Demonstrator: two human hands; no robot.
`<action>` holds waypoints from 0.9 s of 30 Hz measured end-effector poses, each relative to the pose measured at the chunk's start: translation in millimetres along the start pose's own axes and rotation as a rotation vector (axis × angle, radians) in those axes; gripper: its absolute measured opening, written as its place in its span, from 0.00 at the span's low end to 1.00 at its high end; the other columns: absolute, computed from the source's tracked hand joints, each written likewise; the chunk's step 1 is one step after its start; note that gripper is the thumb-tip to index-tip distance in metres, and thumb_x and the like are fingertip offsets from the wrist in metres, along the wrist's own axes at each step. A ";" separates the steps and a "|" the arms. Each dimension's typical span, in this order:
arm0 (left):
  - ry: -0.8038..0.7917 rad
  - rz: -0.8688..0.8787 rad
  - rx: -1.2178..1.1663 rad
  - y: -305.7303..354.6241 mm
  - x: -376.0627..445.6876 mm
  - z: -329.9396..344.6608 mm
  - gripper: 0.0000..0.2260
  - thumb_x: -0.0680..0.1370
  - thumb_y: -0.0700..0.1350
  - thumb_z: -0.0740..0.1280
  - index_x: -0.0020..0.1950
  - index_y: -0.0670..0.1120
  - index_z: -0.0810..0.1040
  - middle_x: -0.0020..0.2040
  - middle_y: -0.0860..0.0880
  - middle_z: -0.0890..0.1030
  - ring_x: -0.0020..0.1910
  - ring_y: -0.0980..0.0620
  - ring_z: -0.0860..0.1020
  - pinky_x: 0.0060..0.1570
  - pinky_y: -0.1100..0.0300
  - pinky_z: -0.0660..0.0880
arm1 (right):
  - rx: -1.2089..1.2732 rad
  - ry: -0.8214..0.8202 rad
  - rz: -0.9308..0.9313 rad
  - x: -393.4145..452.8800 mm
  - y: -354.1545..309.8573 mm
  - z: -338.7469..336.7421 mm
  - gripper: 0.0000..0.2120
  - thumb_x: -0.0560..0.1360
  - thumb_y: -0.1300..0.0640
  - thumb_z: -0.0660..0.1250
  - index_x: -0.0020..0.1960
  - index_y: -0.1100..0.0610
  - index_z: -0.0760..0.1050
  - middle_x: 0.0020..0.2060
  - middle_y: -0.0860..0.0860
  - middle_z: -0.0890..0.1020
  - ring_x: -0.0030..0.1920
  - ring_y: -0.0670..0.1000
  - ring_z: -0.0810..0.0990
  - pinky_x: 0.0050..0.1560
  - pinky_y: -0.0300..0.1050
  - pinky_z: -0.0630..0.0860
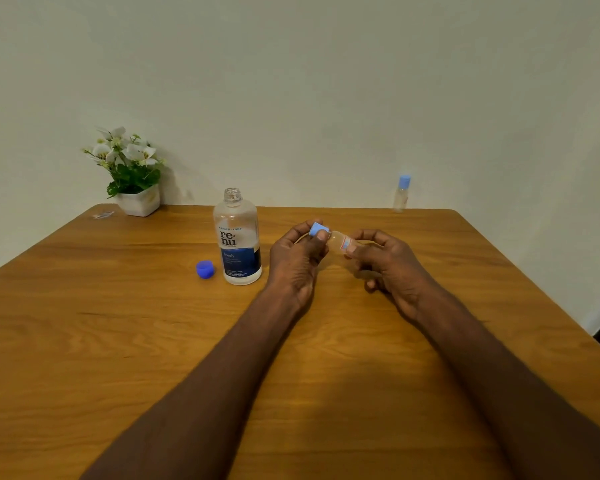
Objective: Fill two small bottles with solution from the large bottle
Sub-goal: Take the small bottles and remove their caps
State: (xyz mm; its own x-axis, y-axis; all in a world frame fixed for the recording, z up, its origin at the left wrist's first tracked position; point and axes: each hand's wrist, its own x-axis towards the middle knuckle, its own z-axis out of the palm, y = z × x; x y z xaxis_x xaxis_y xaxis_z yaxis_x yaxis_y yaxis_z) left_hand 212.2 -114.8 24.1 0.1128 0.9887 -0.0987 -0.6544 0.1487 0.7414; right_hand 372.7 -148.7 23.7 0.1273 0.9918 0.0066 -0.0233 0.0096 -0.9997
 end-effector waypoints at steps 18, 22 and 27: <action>-0.052 0.003 0.041 -1.6 1.7 -1.9 0.16 0.78 0.30 0.70 0.65 0.39 0.80 0.62 0.38 0.82 0.54 0.46 0.82 0.49 0.59 0.82 | -0.015 -0.032 -0.023 0.7 3.1 0.4 0.13 0.75 0.57 0.77 0.59 0.56 0.83 0.53 0.55 0.87 0.49 0.54 0.82 0.34 0.43 0.77; -0.040 -0.001 0.008 0.0 4.8 -3.3 0.16 0.78 0.32 0.71 0.65 0.39 0.80 0.63 0.38 0.82 0.52 0.48 0.82 0.44 0.61 0.82 | -0.128 0.058 -0.130 1.2 6.4 5.4 0.21 0.67 0.69 0.80 0.56 0.53 0.84 0.54 0.54 0.85 0.50 0.55 0.84 0.47 0.52 0.85; -0.015 0.007 -0.018 0.8 10.0 -7.8 0.12 0.79 0.37 0.72 0.62 0.41 0.82 0.52 0.44 0.84 0.47 0.52 0.79 0.48 0.60 0.80 | -0.194 0.140 -0.205 -0.5 9.5 16.2 0.21 0.68 0.67 0.80 0.57 0.51 0.83 0.51 0.46 0.84 0.48 0.49 0.84 0.44 0.45 0.85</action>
State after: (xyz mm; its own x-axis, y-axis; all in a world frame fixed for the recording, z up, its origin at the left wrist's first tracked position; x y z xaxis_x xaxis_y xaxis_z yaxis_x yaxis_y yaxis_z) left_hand 207.0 -104.7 18.5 0.1190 0.9894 -0.0836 -0.6682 0.1420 0.7303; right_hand 356.3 -147.0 14.6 0.2455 0.9445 0.2183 0.2052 0.1694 -0.9639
